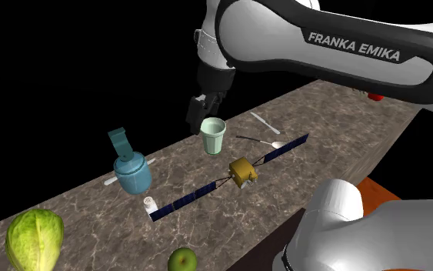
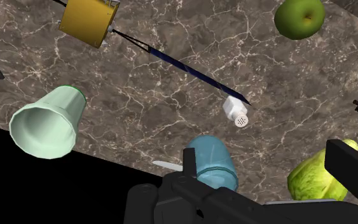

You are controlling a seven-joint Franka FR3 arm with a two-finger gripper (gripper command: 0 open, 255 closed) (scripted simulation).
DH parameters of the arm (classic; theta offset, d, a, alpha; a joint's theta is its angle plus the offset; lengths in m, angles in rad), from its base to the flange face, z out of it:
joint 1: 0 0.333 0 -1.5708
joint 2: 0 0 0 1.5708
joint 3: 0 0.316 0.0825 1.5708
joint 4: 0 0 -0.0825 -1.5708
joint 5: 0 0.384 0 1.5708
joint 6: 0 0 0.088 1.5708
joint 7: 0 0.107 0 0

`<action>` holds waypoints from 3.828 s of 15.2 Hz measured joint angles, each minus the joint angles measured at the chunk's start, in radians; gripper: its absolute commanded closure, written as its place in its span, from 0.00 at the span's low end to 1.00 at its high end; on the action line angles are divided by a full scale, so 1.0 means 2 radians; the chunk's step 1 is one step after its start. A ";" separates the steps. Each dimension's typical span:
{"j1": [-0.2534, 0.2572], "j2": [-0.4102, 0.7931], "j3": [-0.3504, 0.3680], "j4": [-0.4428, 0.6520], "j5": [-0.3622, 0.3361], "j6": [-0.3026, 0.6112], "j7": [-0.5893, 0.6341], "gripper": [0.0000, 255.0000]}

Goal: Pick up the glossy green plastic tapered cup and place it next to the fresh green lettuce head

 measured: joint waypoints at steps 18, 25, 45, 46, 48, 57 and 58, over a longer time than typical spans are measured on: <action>-0.034 0.192 -0.052 -0.038 -0.083 0.193 -0.072 0.00; -0.050 0.309 -0.076 -0.013 -0.110 0.275 -0.095 0.00; -0.075 0.482 -0.099 0.044 -0.122 0.384 -0.124 0.00; -0.075 0.482 -0.099 0.044 -0.122 0.384 -0.124 0.00; -0.075 0.482 -0.099 0.044 -0.122 0.384 -0.124 1.00; -0.075 0.482 -0.099 0.044 -0.122 0.384 -0.124 1.00; -0.075 0.480 -0.099 0.045 -0.122 0.381 -0.124 1.00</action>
